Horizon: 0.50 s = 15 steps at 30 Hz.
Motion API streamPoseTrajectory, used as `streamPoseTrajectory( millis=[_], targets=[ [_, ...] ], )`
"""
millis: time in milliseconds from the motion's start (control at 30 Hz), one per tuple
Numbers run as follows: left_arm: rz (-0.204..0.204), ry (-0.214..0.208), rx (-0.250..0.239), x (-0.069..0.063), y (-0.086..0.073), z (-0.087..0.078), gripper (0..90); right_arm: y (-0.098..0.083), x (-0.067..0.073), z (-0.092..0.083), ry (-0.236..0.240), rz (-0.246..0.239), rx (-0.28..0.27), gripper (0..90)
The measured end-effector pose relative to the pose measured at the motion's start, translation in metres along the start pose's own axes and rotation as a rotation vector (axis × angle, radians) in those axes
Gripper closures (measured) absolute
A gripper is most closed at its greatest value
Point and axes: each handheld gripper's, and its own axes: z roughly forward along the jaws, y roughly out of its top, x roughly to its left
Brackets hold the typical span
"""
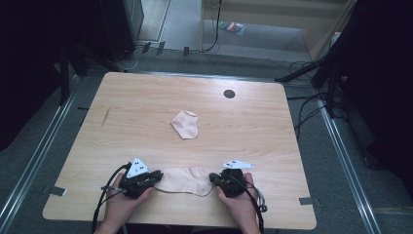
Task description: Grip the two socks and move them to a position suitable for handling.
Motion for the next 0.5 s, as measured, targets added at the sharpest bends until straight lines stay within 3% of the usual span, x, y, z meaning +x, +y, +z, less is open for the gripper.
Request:
streamPoseTrajectory(
  millis=[67,133,233,333,400,500],
  targets=[
    [0.004,-0.01,0.0,0.0,0.0,0.0,79.4,-0.001,-0.001,-0.001,0.006,0.009,-0.002,85.9],
    [0.009,-0.02,-0.019,0.001,0.0,0.0,69.9,0.001,-0.002,-0.001,0.016,0.002,-0.039,72.0],
    [0.003,-0.038,-0.106,0.008,0.001,-0.005,57.6,0.007,-0.001,-0.006,0.033,-0.018,-0.094,62.8],
    [-0.055,-0.022,-0.22,0.025,0.004,-0.013,46.8,0.019,-0.003,-0.012,0.014,-0.036,-0.156,55.0],
    [-0.086,0.0,-0.267,0.037,0.006,-0.016,40.4,0.025,-0.004,-0.013,-0.001,-0.046,-0.188,50.5],
    [-0.166,0.025,-0.318,0.058,0.007,-0.021,35.4,0.034,-0.004,-0.013,-0.039,-0.065,-0.216,44.5]
  ],
)
